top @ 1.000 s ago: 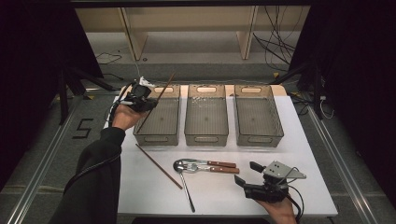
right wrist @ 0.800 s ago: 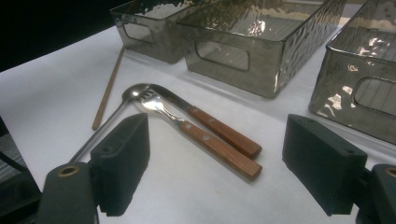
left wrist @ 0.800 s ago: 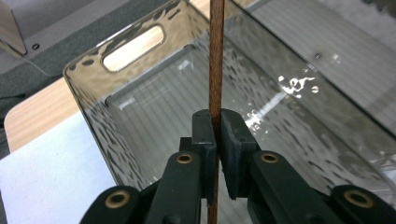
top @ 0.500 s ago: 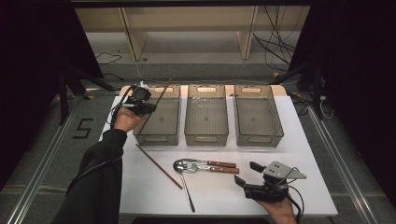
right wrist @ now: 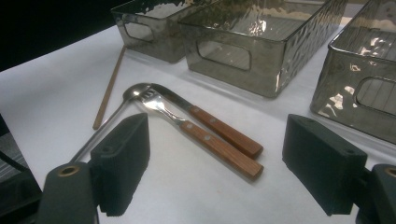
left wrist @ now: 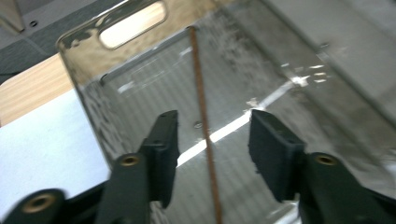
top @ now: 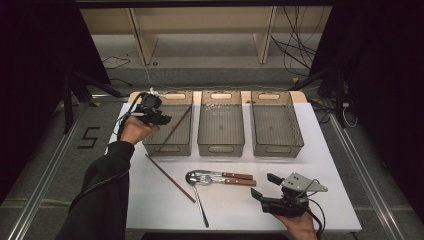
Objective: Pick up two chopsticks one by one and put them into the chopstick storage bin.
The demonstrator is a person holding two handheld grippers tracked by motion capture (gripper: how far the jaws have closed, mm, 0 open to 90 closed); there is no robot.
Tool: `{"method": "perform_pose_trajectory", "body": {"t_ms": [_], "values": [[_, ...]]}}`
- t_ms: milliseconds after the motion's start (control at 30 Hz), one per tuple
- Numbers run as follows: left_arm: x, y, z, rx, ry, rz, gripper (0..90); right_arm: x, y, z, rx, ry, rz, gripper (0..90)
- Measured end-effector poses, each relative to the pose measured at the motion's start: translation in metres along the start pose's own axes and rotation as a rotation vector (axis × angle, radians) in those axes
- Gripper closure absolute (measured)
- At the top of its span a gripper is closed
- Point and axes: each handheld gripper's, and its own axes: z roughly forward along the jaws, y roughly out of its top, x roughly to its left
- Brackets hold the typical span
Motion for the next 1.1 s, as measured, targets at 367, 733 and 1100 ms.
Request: {"method": "perform_pose_trajectory", "body": {"t_ms": [367,733,1100], "values": [[-0.033,-0.011,-0.047,-0.001,-0.114,0.179,32.7,0.000,0.000,0.000,0.003,0.001,-0.005,23.9],[-0.066,-0.040,-0.058,0.084,-0.172,0.383,23.6,0.001,0.000,0.001,0.000,-0.002,-0.001,23.9],[-0.073,-0.064,-0.047,0.127,-0.189,0.419,22.3,0.001,0.000,0.000,0.000,-0.001,-0.003,23.9]]}}
